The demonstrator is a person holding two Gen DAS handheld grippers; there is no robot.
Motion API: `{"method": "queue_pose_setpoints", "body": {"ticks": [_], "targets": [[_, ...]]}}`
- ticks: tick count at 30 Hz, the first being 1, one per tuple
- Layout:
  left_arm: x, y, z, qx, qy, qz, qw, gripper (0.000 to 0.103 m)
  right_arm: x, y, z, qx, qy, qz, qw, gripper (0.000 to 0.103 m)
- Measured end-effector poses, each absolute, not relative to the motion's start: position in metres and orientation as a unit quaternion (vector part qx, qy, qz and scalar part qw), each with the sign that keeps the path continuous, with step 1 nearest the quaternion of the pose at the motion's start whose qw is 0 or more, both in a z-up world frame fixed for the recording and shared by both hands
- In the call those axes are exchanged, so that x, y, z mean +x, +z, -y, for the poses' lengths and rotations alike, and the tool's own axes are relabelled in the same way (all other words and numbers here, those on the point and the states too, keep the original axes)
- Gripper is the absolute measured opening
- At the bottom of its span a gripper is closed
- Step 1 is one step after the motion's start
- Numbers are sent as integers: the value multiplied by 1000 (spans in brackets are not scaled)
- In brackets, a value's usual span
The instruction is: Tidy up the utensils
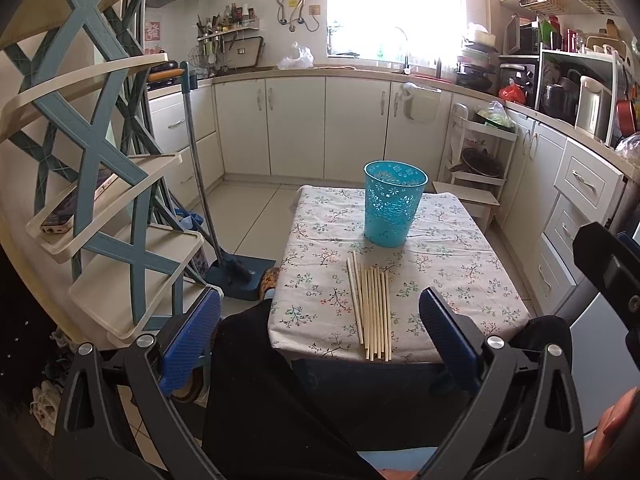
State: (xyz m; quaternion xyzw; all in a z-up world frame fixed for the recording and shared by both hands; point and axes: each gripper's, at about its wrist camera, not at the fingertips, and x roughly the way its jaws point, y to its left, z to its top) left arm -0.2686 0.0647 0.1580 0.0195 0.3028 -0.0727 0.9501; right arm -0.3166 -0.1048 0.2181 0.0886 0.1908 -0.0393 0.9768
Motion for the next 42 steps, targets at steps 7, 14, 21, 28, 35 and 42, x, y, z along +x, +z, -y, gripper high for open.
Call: {"method": "queue_pose_setpoints", "body": {"ticks": [7,14,21,28,35,42], "targets": [[-266,158,-62,21,-72,-307,949,95,-315,216,104,94,-40,-195,975,96],[-263,154,-64,21,-71,-313,947,95,-312,212,104,97,-40,-201,974,96],[-260,150,-66,20,-70,-317,946,95,-312,209,104,98,-39,-203,973,96],[-260,150,-66,20,-69,-318,945,95,-312,208,104,98,-38,-205,973,96],[-260,147,-66,22,-69,-319,945,95,-311,204,104,100,-37,-209,972,96],[-258,143,-68,21,-67,-323,944,95,-310,201,106,103,-38,-215,970,96]]}}
